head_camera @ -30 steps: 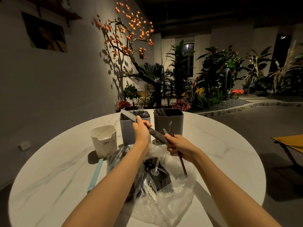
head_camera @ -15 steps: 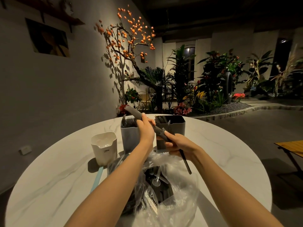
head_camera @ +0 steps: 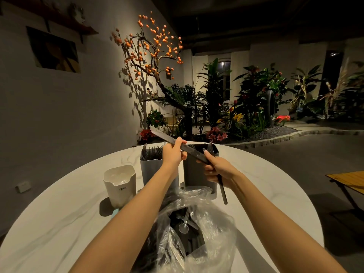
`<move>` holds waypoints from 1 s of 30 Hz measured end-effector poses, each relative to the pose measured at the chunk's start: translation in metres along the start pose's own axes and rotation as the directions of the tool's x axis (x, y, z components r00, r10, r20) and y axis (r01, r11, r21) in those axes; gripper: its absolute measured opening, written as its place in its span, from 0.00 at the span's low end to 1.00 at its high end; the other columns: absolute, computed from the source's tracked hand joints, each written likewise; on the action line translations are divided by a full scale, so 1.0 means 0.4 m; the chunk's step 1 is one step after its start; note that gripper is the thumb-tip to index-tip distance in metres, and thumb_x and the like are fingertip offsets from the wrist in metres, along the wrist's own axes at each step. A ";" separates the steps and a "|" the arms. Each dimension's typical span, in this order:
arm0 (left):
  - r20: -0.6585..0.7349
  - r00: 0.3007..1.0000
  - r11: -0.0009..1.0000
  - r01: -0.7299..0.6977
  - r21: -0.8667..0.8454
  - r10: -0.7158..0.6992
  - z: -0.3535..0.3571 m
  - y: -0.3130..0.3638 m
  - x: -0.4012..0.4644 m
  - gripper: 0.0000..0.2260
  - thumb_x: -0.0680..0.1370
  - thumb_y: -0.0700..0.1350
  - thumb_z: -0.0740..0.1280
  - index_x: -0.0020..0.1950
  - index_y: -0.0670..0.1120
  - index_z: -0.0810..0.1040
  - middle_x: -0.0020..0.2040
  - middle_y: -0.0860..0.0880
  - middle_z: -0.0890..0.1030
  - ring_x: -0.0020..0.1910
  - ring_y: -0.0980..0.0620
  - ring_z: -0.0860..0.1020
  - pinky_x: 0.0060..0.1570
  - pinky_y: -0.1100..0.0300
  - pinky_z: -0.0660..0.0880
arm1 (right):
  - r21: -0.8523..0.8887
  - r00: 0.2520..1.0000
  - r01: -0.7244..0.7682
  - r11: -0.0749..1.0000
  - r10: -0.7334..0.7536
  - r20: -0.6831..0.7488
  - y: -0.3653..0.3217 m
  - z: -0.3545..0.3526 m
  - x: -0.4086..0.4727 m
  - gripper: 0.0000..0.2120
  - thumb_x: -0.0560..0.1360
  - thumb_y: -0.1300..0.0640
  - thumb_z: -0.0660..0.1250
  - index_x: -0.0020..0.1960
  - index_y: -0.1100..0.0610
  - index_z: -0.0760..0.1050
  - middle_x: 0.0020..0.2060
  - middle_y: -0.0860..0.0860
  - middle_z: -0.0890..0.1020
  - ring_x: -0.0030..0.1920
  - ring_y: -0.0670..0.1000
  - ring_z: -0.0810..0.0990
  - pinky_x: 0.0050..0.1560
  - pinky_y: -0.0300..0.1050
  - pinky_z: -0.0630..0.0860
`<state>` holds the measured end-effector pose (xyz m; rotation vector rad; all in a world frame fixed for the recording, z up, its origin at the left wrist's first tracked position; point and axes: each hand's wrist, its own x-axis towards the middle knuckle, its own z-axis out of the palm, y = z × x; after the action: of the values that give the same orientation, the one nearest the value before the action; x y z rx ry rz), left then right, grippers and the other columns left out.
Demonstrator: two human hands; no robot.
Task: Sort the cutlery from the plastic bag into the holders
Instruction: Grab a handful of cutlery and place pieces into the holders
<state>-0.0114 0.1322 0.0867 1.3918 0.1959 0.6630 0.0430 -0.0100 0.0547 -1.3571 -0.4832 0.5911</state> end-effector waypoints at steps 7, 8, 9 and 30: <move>-0.111 0.990 0.991 -0.103 -0.087 0.093 0.035 0.027 0.017 0.13 0.83 0.46 0.59 0.42 0.45 0.77 0.33 0.48 0.76 0.27 0.56 0.74 0.35 0.64 0.75 | 0.047 0.956 0.056 0.997 -0.039 -0.292 -0.029 0.003 0.033 0.22 0.82 0.45 0.53 0.53 0.63 0.75 0.21 0.46 0.64 0.20 0.43 0.60 0.21 0.36 0.56; -0.113 0.989 0.990 -0.108 -0.088 0.098 0.038 0.029 0.021 0.13 0.83 0.46 0.59 0.42 0.45 0.77 0.32 0.48 0.76 0.28 0.56 0.74 0.37 0.63 0.76 | 0.039 0.945 0.070 0.997 -0.053 -0.323 -0.030 0.001 0.037 0.23 0.83 0.45 0.53 0.57 0.64 0.75 0.22 0.47 0.64 0.21 0.43 0.60 0.22 0.36 0.56; -0.113 0.988 0.990 -0.112 -0.086 0.102 0.041 0.030 0.027 0.13 0.83 0.47 0.60 0.42 0.45 0.77 0.32 0.48 0.77 0.27 0.57 0.75 0.38 0.61 0.76 | 0.027 0.935 0.079 0.997 -0.064 -0.350 -0.030 0.000 0.042 0.24 0.83 0.46 0.52 0.58 0.65 0.75 0.22 0.47 0.64 0.21 0.44 0.59 0.22 0.36 0.56; 0.024 0.978 0.245 -0.076 0.966 0.209 0.054 -0.053 0.115 0.15 0.79 0.59 0.61 0.50 0.48 0.78 0.54 0.48 0.79 0.66 0.44 0.66 0.64 0.44 0.58 | -0.270 0.810 0.228 0.935 -0.336 -0.481 -0.018 0.006 0.099 0.16 0.84 0.53 0.53 0.47 0.57 0.77 0.32 0.49 0.71 0.33 0.45 0.68 0.33 0.36 0.64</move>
<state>0.0431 0.1381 0.0823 2.6442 0.6714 0.8075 0.0724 0.0165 0.0615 -1.5304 -0.2930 -0.0913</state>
